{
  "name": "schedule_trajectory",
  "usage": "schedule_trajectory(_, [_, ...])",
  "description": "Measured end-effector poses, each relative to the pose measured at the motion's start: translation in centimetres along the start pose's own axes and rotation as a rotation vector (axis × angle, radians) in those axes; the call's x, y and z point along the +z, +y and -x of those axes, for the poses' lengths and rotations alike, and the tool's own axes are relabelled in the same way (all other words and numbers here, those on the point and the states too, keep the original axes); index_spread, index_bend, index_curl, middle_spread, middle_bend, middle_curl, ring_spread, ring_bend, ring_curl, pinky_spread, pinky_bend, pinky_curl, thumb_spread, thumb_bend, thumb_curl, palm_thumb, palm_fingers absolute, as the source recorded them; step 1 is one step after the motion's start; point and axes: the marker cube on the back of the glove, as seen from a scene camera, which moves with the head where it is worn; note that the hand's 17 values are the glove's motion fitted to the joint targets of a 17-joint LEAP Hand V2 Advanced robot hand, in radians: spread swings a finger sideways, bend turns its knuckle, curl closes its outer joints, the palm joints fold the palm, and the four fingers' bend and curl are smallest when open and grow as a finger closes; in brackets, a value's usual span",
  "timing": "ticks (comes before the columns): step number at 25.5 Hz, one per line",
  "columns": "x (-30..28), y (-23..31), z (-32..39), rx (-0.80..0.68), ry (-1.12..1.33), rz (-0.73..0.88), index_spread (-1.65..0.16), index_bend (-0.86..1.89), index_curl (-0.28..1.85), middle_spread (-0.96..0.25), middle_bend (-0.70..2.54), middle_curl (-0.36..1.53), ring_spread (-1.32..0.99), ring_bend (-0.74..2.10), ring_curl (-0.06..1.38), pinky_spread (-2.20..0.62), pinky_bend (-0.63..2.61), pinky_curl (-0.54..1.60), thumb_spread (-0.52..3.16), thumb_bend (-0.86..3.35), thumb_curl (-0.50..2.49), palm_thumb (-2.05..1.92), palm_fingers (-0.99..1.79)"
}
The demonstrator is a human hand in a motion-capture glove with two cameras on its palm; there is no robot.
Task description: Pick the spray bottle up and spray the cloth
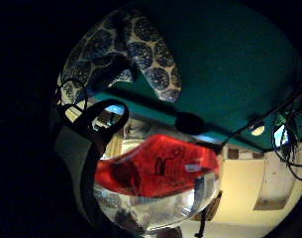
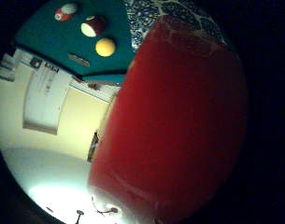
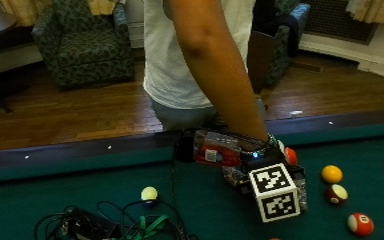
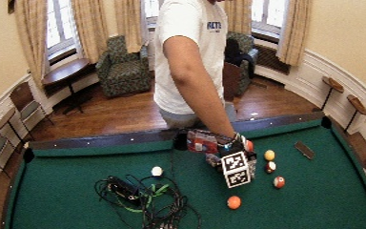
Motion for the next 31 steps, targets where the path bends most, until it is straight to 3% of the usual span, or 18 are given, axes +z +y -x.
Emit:
schedule_trajectory(13, [2.3, -2.3, -2.4, 0.125, 0.076, 0.11, -0.27, 0.4, 0.62, -0.2, 0.6, 0.58, -0.23, 0.71, 0.51, -0.3, 0.46, 0.45, 0.26, -0.02, 0.8, 0.93, 1.33])
schedule_trajectory(31, [2.4, -3.2, -2.7, 0.147, 0.1, 0.128, -0.27, 0.39, 0.63, -0.2, 0.59, 0.58, -0.23, 0.7, 0.51, -0.3, 0.46, 0.44, 0.29, -0.02, 0.82, 0.92, 1.33])
